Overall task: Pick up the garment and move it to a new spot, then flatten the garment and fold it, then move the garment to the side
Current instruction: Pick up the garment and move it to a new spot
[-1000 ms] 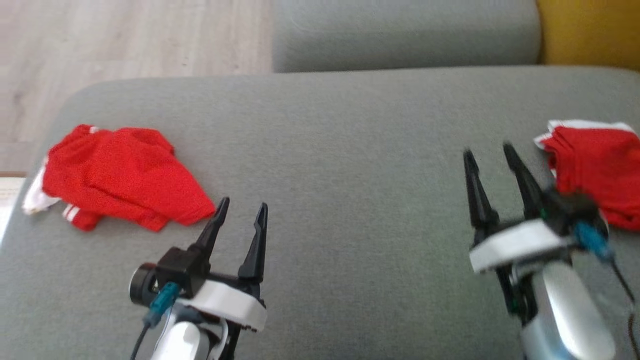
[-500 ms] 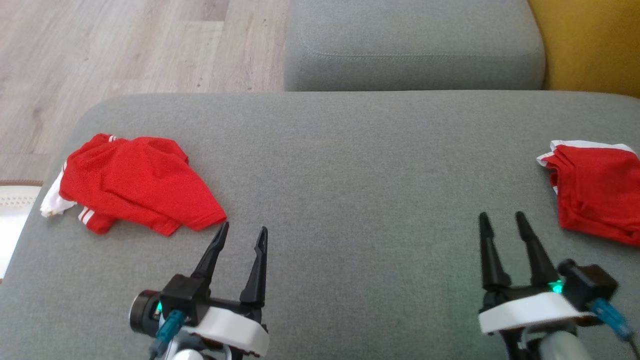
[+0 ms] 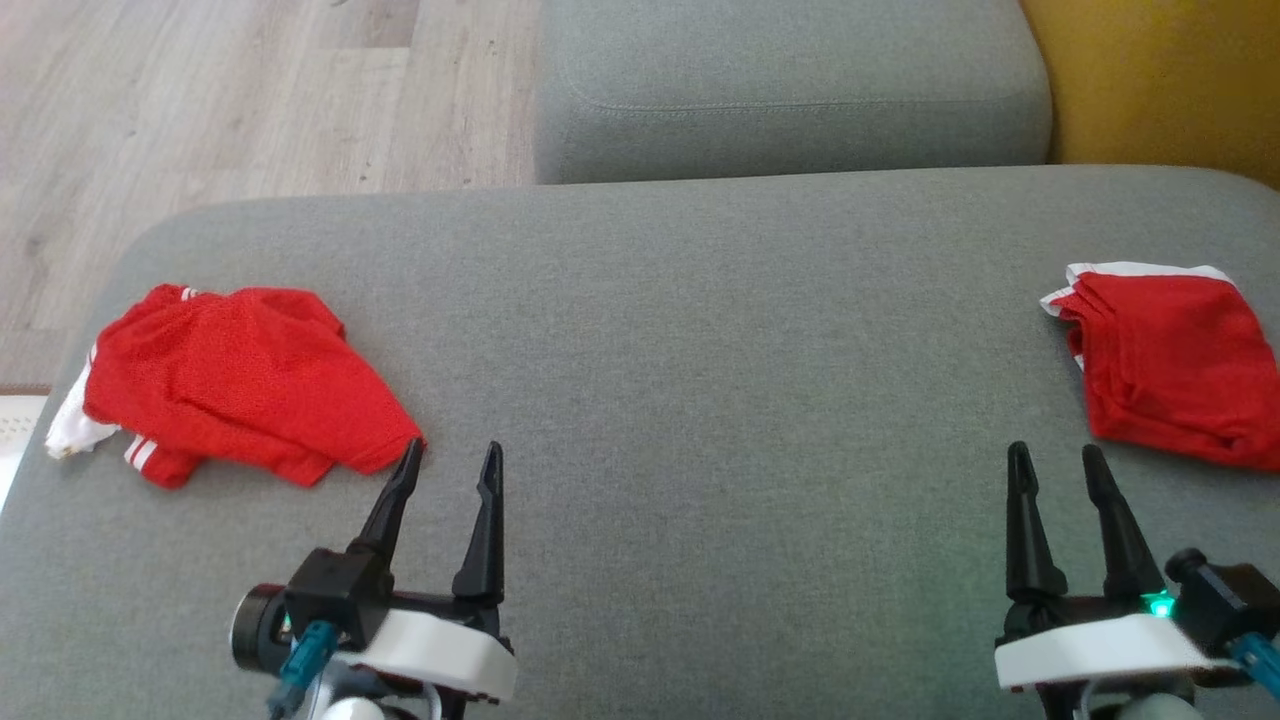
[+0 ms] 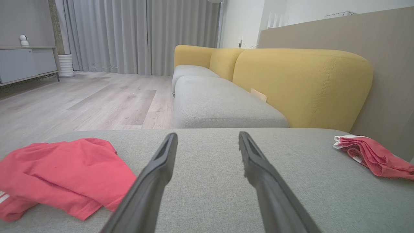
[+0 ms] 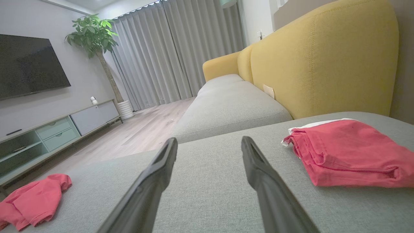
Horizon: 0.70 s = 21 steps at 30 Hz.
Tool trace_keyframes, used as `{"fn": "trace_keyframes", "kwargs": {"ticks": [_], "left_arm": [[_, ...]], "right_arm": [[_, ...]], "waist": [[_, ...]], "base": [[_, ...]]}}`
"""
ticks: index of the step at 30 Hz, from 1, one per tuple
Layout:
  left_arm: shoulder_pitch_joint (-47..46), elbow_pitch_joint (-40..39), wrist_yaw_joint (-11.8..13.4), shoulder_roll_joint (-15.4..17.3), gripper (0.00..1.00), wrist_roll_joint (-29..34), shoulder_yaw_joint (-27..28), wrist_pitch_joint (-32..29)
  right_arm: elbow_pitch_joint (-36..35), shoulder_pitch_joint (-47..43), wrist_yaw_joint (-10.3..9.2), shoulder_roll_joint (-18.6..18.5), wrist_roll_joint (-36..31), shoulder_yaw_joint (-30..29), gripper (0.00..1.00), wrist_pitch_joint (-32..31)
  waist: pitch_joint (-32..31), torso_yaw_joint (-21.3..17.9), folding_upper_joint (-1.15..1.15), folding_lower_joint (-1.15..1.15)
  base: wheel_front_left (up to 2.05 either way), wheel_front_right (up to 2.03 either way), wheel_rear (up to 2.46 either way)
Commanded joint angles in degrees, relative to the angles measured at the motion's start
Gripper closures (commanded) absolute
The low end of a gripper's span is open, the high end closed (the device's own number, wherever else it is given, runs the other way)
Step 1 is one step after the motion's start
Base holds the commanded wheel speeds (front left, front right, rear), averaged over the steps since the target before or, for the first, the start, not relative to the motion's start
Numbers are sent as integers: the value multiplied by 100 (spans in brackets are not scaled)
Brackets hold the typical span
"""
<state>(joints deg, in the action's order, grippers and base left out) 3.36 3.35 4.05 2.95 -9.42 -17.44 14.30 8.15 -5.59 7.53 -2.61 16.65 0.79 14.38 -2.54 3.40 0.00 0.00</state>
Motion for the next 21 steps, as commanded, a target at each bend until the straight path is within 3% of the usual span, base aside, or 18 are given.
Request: {"fn": "trace_keyframes", "kwargs": {"ticks": [1,21], "left_arm": [[-212,-202,8,-7,0,-34,237,70],[-268,-78,-29,-7,0,-129,208,70]], "right_arm": [[-190,217,-4,-27,-12,100,0,62],[-127,287,-4,-27,-47,126,0,62]], "waist": [[6,-18,0,0],[20,176,0,0]], "base": [[0,0,0],[0,0,0]]}}
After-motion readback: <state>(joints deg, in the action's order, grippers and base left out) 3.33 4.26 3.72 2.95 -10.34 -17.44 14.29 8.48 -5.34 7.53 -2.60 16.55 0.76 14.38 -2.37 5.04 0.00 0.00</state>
